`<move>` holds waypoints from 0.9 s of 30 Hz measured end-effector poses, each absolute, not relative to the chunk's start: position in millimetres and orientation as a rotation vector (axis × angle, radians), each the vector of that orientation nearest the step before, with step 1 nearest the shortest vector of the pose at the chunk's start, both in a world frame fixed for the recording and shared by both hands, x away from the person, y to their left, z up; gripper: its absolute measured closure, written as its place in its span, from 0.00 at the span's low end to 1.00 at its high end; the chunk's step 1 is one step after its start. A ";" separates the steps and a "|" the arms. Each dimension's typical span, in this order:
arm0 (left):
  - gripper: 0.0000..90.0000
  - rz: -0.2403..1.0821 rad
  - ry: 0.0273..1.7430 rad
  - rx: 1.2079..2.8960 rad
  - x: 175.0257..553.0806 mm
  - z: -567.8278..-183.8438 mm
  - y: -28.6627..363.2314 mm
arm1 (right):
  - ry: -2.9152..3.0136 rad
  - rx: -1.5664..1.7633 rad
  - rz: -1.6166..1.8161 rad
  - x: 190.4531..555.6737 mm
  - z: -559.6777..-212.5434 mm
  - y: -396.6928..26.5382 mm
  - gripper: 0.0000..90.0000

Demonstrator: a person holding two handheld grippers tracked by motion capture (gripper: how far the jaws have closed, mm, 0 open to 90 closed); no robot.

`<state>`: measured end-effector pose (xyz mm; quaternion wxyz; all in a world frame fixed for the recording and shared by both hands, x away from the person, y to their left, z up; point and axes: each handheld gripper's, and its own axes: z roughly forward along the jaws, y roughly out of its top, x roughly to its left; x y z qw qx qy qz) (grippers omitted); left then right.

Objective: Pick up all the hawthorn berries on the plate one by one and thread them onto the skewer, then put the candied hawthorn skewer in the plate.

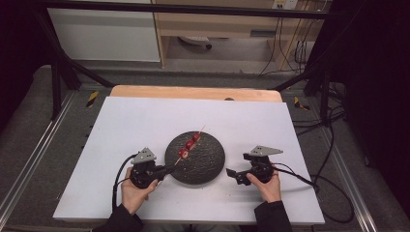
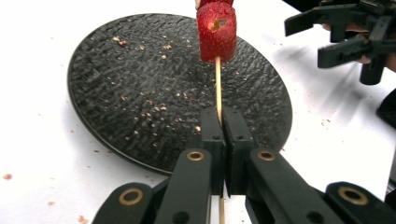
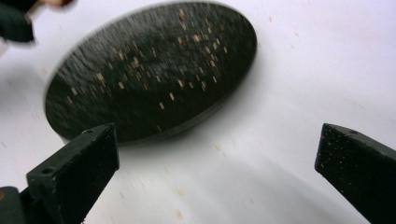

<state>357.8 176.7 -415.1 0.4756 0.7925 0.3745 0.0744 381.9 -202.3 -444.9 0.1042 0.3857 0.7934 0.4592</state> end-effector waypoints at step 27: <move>0.98 0.208 0.989 2.167 401.8 -407.5 143.3 | 2.386 1.146 1.221 363.3 -458.5 -238.7 0.01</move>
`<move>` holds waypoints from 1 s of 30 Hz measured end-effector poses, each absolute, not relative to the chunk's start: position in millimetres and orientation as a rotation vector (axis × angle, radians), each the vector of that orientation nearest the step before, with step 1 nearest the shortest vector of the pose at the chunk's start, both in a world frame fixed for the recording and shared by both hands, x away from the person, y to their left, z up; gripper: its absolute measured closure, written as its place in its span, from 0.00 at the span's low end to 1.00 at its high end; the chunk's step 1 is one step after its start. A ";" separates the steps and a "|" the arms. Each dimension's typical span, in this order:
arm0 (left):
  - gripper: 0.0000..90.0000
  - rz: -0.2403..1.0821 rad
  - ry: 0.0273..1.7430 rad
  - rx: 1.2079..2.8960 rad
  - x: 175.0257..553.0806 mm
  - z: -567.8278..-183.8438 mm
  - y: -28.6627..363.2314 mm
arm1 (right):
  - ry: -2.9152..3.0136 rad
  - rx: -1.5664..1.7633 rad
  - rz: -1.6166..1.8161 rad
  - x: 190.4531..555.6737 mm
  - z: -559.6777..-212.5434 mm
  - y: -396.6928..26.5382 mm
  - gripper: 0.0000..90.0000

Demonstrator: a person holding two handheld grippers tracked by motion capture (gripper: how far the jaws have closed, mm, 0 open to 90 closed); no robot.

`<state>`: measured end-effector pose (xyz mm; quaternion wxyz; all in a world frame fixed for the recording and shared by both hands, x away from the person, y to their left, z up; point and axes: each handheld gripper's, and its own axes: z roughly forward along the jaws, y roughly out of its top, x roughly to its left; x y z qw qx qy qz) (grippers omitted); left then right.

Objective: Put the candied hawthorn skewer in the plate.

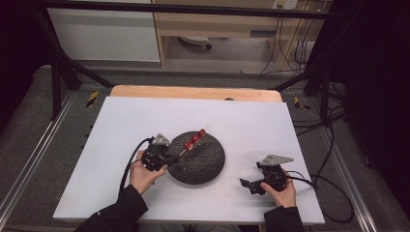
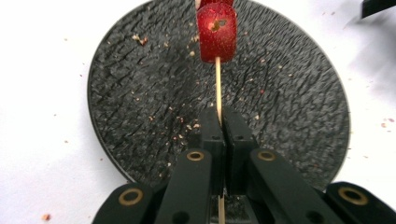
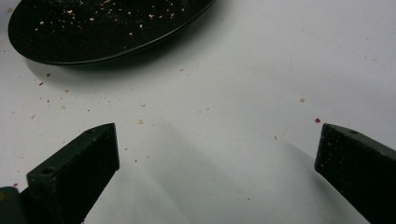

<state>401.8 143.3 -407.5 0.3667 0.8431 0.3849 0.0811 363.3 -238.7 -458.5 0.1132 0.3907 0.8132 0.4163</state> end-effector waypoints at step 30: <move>0.91 0.242 0.984 2.293 399.6 -426.6 128.7 | 2.368 1.167 1.235 361.3 -459.1 -245.2 0.01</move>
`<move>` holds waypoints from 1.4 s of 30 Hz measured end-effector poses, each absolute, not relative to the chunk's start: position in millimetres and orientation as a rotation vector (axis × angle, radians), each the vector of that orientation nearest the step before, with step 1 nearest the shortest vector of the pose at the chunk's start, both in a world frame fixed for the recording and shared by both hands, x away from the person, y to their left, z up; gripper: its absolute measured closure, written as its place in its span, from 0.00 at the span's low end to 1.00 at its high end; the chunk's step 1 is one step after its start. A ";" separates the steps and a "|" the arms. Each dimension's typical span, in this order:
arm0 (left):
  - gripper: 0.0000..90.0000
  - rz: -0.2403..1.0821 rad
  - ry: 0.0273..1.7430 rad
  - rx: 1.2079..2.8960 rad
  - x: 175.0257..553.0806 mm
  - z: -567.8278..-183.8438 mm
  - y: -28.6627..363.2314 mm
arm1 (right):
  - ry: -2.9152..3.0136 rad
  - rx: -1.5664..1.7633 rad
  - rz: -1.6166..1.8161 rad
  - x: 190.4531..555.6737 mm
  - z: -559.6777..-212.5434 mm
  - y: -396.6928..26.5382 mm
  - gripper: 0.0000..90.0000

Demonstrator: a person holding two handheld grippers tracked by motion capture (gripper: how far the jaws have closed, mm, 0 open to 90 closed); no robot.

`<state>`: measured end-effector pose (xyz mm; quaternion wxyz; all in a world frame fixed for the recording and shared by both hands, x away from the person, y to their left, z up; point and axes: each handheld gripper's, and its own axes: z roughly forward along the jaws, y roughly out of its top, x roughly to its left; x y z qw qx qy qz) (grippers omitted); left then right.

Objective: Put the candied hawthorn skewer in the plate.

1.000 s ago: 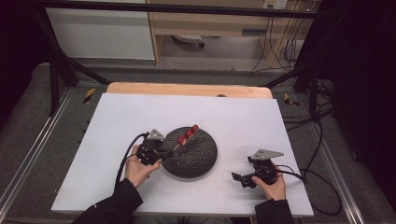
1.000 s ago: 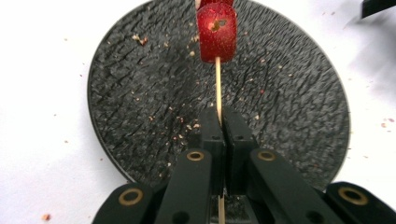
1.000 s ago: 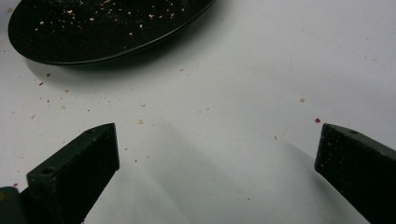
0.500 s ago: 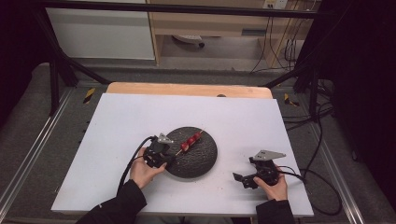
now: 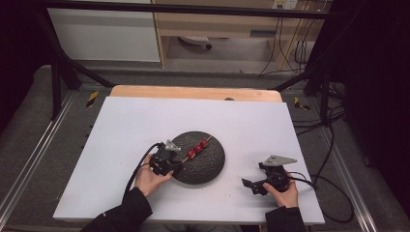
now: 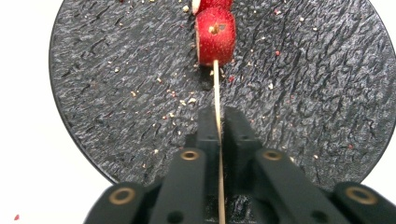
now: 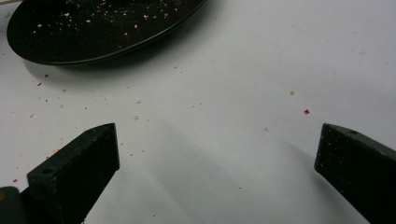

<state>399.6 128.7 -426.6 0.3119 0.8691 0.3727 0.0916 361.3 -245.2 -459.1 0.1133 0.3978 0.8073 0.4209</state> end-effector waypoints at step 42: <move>0.11 0.381 0.963 2.102 358.9 -440.0 248.8 | 2.373 1.188 1.217 359.4 -459.4 -249.5 0.01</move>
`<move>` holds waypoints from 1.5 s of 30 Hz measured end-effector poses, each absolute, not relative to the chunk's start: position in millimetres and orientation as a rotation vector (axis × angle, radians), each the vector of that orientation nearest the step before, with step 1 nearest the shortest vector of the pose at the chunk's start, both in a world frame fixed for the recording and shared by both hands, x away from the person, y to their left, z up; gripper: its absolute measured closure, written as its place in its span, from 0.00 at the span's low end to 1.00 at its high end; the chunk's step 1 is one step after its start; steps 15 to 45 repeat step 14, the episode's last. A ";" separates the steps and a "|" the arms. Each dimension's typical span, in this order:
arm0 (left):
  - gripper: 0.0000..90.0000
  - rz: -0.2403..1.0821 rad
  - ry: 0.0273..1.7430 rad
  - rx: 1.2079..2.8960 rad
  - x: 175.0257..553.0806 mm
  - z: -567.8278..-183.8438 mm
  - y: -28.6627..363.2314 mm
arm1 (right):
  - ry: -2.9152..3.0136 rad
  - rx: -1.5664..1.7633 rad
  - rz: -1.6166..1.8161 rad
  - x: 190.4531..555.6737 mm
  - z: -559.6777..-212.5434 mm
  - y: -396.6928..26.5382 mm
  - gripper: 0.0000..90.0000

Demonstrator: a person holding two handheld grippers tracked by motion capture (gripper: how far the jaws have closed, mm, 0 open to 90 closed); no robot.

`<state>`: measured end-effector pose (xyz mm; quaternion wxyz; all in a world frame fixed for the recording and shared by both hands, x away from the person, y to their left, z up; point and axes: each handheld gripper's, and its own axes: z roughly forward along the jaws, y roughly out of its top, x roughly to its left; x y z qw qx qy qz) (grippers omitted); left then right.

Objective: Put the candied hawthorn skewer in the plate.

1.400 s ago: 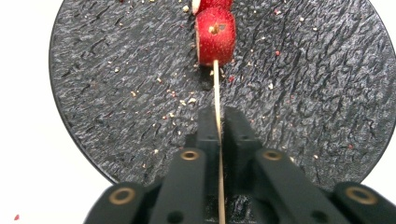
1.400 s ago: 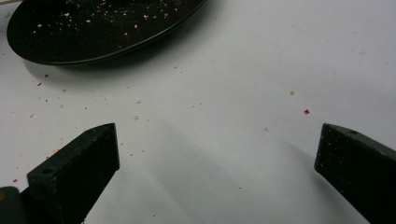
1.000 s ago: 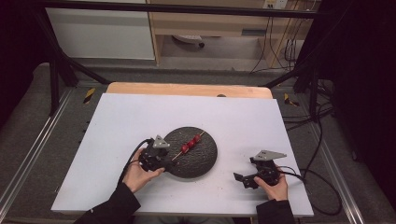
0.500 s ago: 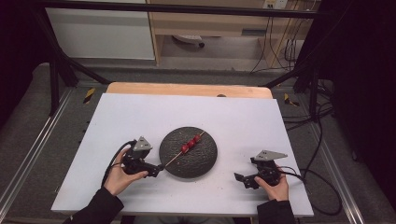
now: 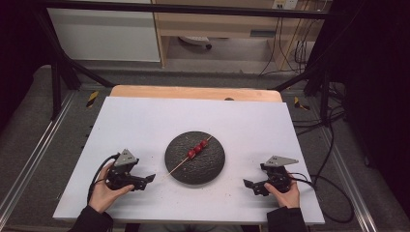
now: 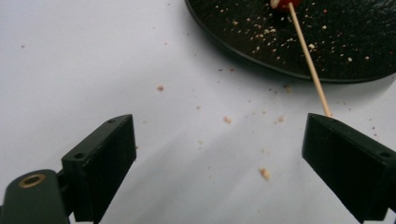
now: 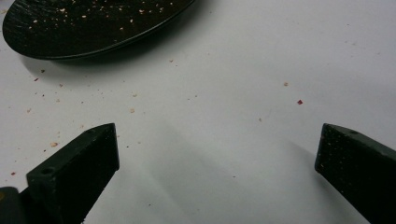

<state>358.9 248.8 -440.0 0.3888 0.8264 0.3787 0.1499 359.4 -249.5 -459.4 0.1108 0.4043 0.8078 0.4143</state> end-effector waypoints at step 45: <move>0.11 0.418 1.003 2.074 350.2 -451.1 273.1 | 2.380 1.192 1.212 358.8 -460.2 -248.9 0.01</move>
